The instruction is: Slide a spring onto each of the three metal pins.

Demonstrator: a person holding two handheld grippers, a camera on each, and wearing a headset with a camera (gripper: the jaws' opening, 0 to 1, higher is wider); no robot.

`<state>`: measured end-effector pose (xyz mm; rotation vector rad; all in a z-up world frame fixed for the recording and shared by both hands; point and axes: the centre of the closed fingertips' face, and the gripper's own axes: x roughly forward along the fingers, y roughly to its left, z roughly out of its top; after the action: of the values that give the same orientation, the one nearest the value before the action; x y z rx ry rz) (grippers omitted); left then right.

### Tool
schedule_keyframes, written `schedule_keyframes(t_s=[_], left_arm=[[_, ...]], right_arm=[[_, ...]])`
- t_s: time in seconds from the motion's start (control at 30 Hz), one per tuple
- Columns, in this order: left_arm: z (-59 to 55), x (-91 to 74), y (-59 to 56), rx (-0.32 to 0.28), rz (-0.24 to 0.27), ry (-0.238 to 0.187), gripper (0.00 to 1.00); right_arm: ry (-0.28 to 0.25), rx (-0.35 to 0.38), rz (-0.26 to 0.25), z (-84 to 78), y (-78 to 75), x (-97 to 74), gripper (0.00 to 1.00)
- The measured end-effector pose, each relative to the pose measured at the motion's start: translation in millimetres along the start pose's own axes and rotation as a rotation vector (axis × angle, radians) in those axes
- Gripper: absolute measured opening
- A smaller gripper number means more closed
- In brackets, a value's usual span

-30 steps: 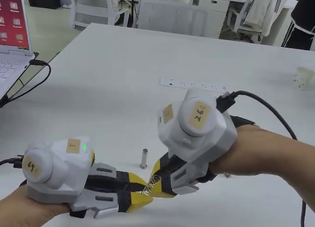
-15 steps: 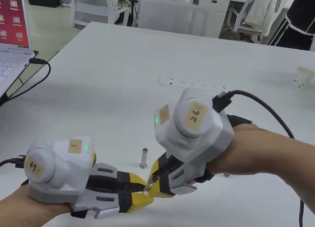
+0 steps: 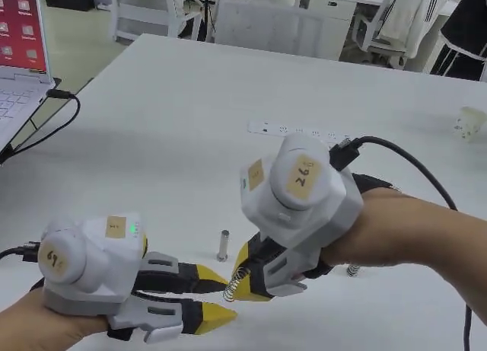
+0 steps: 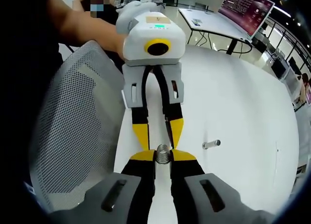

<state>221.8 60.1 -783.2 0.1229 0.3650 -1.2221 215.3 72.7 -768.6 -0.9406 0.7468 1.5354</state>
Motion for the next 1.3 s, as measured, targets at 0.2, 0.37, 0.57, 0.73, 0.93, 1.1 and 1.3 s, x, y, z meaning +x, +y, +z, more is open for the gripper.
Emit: schedule_keyframes(t_s=[0.2, 0.37, 0.57, 0.73, 0.93, 1.1, 1.3], left_arm=[[-2.6, -3.2, 5.9, -0.024, 0.032, 0.001, 0.23], [-4.4, -4.9, 11.4, -0.04, 0.067, 0.001, 0.34], [-8.4, -8.2, 16.3, -0.062, 0.098, 0.007, 0.43], [-8.4, -11.3, 20.5, -0.071, 0.121, -0.001, 0.49], [-10.6, -12.1, 23.3, -0.072, 0.134, 0.005, 0.54], [-11.5, -11.4, 24.0, -0.069, 0.138, 0.009, 0.57], [-12.8, -10.5, 25.2, -0.065, 0.143, 0.012, 0.6]], right_arm=[[0.011, 0.006, -0.005, -5.2, -1.5, -1.5, 0.08], [0.014, 0.011, -0.007, -7.1, -2.3, -2.5, 0.08], [0.02, 0.012, -0.009, -9.7, -2.7, -3.5, 0.08], [0.024, 0.011, -0.01, -11.1, -4.0, -3.4, 0.08], [0.025, 0.016, -0.01, -11.8, -5.3, -3.5, 0.08], [0.031, 0.021, -0.013, -14.3, -6.5, -4.0, 0.08], [0.035, 0.027, -0.015, -16.2, -7.9, -3.9, 0.08]])
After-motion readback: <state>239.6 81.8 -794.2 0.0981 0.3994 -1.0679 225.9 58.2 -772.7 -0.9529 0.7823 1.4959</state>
